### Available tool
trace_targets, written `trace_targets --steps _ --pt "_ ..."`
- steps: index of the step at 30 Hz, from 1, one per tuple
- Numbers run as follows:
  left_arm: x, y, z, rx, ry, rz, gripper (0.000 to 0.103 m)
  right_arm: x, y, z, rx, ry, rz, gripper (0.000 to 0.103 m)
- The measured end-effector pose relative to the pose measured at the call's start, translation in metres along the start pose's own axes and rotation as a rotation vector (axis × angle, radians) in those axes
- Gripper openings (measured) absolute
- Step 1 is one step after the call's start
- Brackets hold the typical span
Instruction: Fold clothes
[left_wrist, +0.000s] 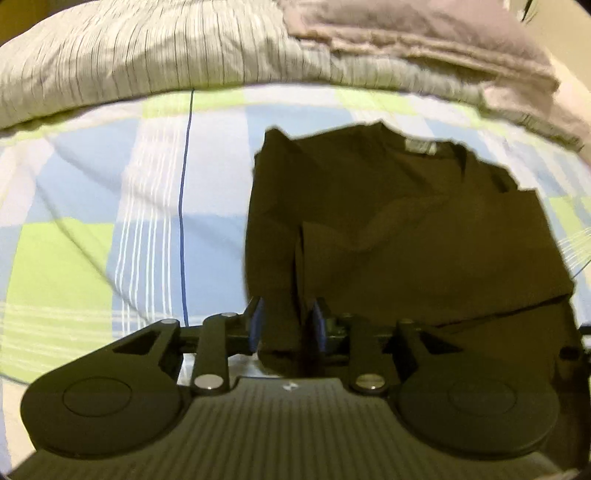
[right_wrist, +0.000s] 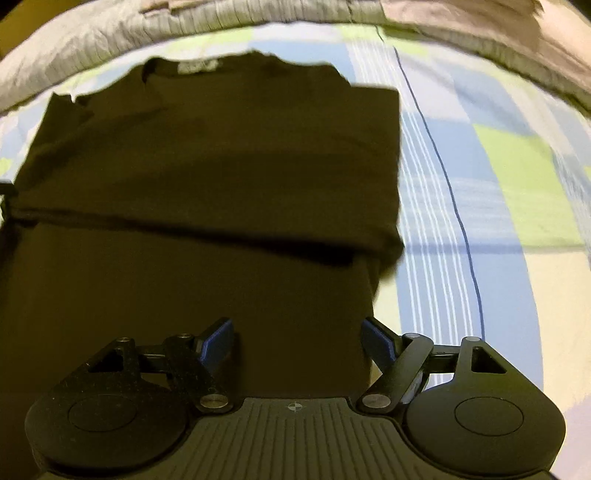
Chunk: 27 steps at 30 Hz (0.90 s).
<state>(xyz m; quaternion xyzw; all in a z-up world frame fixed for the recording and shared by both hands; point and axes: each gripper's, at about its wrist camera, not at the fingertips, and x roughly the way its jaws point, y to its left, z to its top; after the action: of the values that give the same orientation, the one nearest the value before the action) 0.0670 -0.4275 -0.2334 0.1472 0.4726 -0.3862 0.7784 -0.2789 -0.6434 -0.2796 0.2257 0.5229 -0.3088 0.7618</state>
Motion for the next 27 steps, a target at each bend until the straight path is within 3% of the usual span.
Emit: trace_targets --steps 4,6,8,9,13,15,16,18,22,27 --pt "0.009 -0.002 0.017 -0.002 -0.040 -0.072 0.040 -0.012 0.002 -0.023 0.017 0.015 -0.016 0.079" --pt "0.025 -0.004 0.023 -0.013 -0.019 -0.098 0.041 -0.018 0.003 -0.034 0.032 0.017 -0.027 0.079" --pt "0.041 -0.005 0.027 -0.024 0.028 -0.121 0.034 -0.023 0.003 -0.043 0.052 0.014 -0.033 0.079" --pt "0.044 -0.007 0.029 -0.013 0.034 -0.119 0.015 -0.026 0.005 -0.046 0.059 0.012 -0.035 0.079" --pt "0.011 -0.027 0.027 0.135 -0.134 0.011 0.013 -0.037 0.015 -0.056 0.067 -0.010 -0.053 0.079" --pt "0.008 -0.020 0.024 0.114 -0.114 0.059 0.016 -0.042 0.019 -0.058 0.074 -0.023 -0.055 0.079" --pt "0.009 -0.013 0.022 0.097 -0.078 0.069 0.024 -0.044 0.021 -0.058 0.077 -0.025 -0.055 0.079" --pt "0.007 -0.002 0.013 0.074 -0.030 0.072 0.029 -0.046 0.025 -0.058 0.081 -0.028 -0.052 0.079" --pt "-0.016 0.007 -0.015 0.106 -0.004 0.059 0.033 -0.052 0.035 -0.061 0.079 -0.031 -0.040 0.079" --pt "-0.056 -0.018 -0.082 0.248 0.028 -0.059 0.035 -0.055 0.042 -0.078 0.086 0.009 -0.012 0.079"
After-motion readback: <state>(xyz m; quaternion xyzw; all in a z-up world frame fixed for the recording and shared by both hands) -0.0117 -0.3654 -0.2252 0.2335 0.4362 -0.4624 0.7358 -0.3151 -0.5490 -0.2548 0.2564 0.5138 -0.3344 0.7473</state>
